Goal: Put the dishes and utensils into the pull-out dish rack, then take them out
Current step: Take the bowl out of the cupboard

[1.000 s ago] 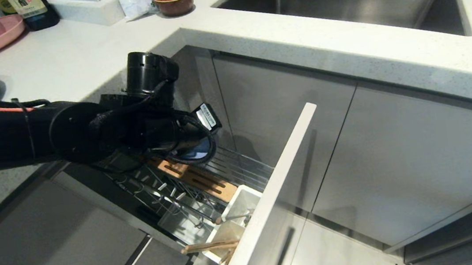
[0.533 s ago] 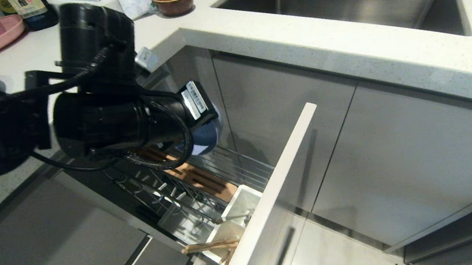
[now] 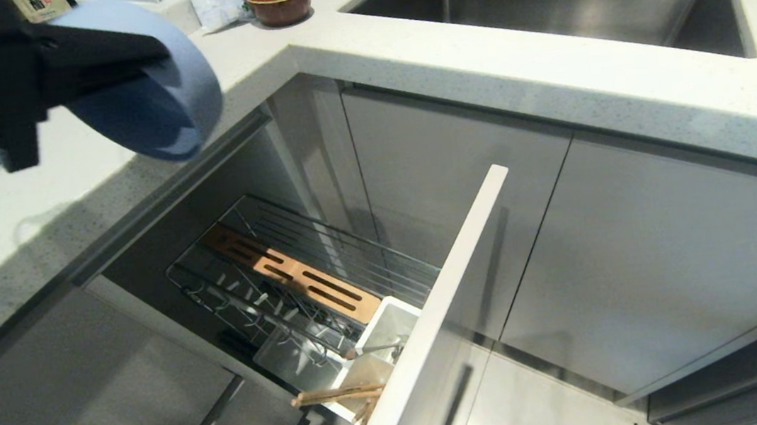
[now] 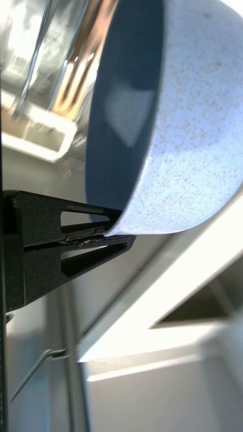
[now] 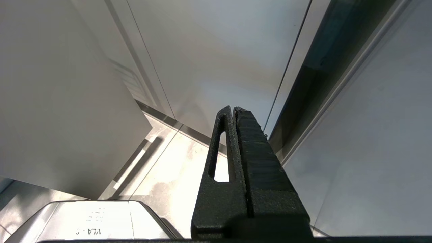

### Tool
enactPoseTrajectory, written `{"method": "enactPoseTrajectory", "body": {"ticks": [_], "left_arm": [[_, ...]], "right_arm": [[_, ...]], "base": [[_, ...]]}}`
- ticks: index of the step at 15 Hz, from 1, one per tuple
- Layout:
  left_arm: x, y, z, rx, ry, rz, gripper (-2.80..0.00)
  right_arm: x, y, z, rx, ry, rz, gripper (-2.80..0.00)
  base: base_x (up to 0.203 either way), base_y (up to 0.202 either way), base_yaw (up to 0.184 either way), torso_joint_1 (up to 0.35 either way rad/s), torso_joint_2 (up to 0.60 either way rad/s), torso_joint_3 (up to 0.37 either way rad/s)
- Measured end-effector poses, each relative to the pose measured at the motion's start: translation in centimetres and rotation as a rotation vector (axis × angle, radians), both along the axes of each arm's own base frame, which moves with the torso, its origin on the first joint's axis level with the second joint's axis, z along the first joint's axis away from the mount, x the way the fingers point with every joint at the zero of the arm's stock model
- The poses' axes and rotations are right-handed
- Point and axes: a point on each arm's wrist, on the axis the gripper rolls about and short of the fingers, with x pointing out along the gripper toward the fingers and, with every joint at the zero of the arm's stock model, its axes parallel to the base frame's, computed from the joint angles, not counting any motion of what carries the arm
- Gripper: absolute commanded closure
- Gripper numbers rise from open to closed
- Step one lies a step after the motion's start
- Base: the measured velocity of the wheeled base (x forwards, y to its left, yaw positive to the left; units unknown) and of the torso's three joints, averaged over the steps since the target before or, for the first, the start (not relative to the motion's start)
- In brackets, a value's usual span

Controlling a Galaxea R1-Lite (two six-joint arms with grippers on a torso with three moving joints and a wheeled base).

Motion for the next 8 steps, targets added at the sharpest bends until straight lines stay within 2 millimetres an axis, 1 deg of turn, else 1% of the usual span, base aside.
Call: {"method": "enactPoseTrajectory", "body": {"ticks": [2,4,6,8], "left_arm": [[-1.7,2.9,1.2,0.013,-0.095,0.049,0.00],[-2.9,5.1,2.0,0.032,-0.165,0.101,0.00],[-4.0,6.9,2.5,0.057,-0.222,0.173,0.00],[-5.3,8.4,3.1,0.091,-0.270,0.253,0.00]], "right_arm": [[0.0,0.0,0.0,0.000,0.000,0.000,0.00],[0.0,0.0,0.0,0.000,0.000,0.000,0.00],[0.0,0.0,0.0,0.000,0.000,0.000,0.00],[0.0,0.0,0.0,0.000,0.000,0.000,0.00]], "base": [[0.000,0.000,0.000,0.000,0.00,0.000],[0.000,0.000,0.000,0.000,0.00,0.000],[0.000,0.000,0.000,0.000,0.00,0.000],[0.000,0.000,0.000,0.000,0.00,0.000]]}}
